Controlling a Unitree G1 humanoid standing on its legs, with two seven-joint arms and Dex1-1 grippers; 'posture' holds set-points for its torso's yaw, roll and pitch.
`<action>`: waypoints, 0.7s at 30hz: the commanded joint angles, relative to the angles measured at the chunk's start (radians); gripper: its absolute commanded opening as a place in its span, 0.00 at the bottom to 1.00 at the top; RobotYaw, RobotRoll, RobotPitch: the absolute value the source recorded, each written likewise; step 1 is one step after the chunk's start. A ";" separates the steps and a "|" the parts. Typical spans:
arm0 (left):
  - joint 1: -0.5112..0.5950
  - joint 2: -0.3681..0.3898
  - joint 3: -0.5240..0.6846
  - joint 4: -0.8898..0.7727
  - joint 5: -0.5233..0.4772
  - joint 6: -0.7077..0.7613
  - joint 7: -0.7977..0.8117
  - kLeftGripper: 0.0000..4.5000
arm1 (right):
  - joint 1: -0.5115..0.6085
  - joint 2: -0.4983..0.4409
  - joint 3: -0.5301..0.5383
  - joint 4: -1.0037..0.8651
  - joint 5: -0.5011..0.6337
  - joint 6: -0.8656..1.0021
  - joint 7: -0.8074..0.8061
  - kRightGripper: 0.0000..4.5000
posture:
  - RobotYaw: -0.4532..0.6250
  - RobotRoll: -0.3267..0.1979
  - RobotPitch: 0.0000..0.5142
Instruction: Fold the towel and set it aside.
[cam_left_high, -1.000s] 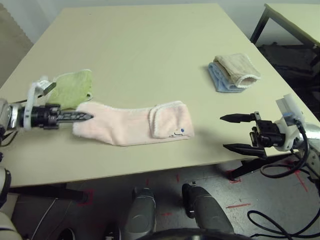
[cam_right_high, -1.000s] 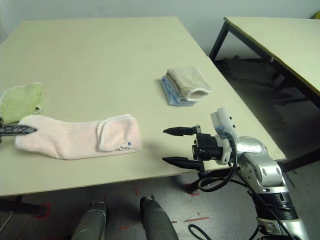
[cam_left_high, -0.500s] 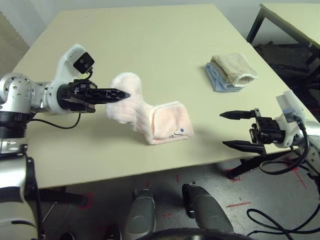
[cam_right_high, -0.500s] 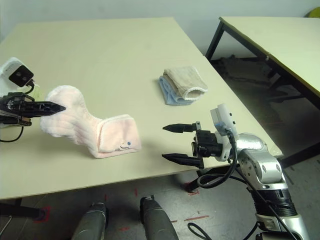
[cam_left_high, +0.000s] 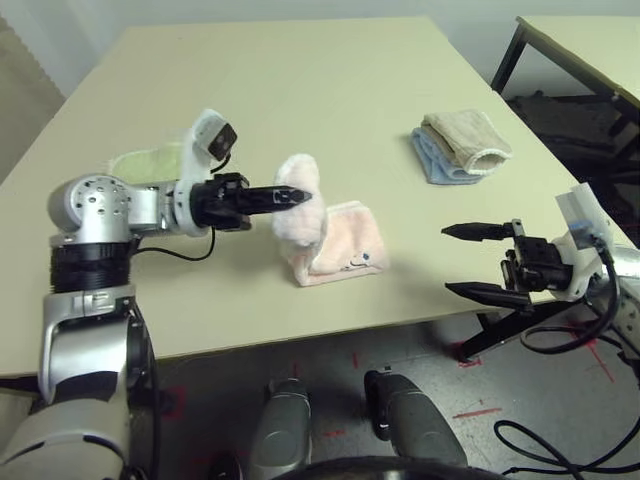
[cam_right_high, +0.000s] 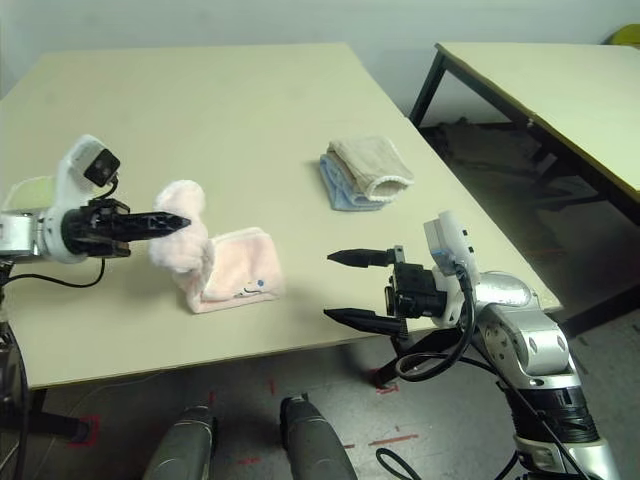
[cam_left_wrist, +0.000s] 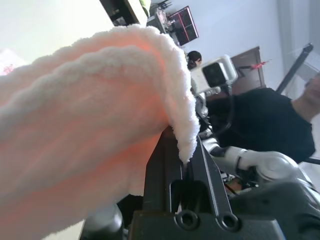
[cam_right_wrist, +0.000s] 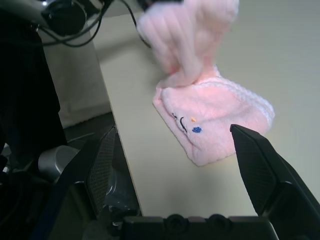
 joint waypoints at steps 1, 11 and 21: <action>0.011 -0.052 -0.014 -0.029 0.024 -0.014 0.077 0.01 | 0.007 0.005 -0.006 -0.029 0.008 0.009 -0.007 1.00 | 0.37 0.62 0.28; -0.016 -0.224 0.006 0.002 0.052 -0.089 0.239 0.01 | 0.017 0.014 -0.003 -0.044 0.009 0.016 -0.013 1.00 | 0.37 0.62 0.29; -0.013 -0.329 0.016 -0.004 0.035 -0.076 0.314 0.01 | 0.026 0.014 0.000 -0.045 0.002 0.008 -0.004 1.00 | 0.37 0.62 0.28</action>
